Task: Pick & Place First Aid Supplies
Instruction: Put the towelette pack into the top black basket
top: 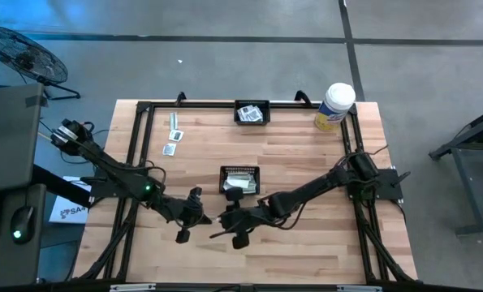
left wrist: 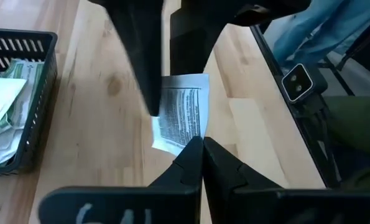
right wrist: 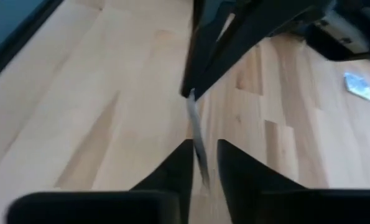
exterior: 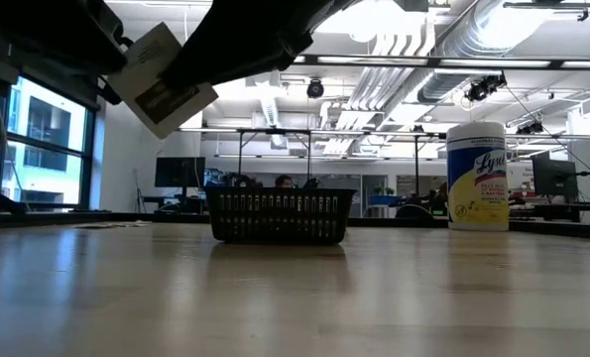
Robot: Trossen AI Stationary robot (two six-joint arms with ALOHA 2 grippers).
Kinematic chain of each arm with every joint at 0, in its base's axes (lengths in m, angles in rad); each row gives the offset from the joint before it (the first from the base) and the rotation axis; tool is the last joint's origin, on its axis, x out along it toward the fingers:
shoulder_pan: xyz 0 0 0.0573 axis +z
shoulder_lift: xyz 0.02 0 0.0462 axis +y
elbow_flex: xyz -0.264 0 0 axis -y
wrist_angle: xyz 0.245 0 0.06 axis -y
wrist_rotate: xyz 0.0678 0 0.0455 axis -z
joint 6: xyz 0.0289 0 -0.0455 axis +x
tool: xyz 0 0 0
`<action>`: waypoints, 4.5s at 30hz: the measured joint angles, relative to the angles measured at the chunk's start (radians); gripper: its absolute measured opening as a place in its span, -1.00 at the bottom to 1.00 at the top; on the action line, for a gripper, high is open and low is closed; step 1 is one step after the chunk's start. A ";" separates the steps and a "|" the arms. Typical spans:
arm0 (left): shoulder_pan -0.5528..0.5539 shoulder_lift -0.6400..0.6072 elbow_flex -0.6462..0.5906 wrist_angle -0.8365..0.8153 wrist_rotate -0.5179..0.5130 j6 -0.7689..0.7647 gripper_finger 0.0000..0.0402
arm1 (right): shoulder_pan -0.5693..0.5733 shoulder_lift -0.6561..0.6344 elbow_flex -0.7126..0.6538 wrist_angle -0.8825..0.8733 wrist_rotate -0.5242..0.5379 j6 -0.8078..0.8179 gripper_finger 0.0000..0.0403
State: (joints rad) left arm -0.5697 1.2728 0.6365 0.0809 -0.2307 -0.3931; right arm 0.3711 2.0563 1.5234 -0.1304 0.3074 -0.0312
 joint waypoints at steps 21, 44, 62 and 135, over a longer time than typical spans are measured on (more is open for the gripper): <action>-0.031 -0.146 0.056 -0.471 -0.236 -0.134 -0.21 | -0.085 -0.196 0.000 -0.358 0.137 0.566 -0.97; 0.036 -0.129 -0.076 -0.392 -0.540 -0.267 -0.20 | -0.936 -0.057 0.000 -0.273 -0.264 0.711 -0.95; 0.061 -0.129 -0.076 -0.388 -0.584 -0.271 -0.20 | -1.006 0.012 0.000 -0.247 -0.313 0.677 -0.41; 1.029 -0.220 -0.254 -0.578 -0.320 -0.501 -0.20 | 0.282 -0.172 0.000 -0.367 0.483 0.677 -0.24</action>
State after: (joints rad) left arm 0.4595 1.0529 0.3824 -0.4971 -0.5504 -0.8946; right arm 0.6529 1.8847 1.5230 -0.4972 0.7907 0.6463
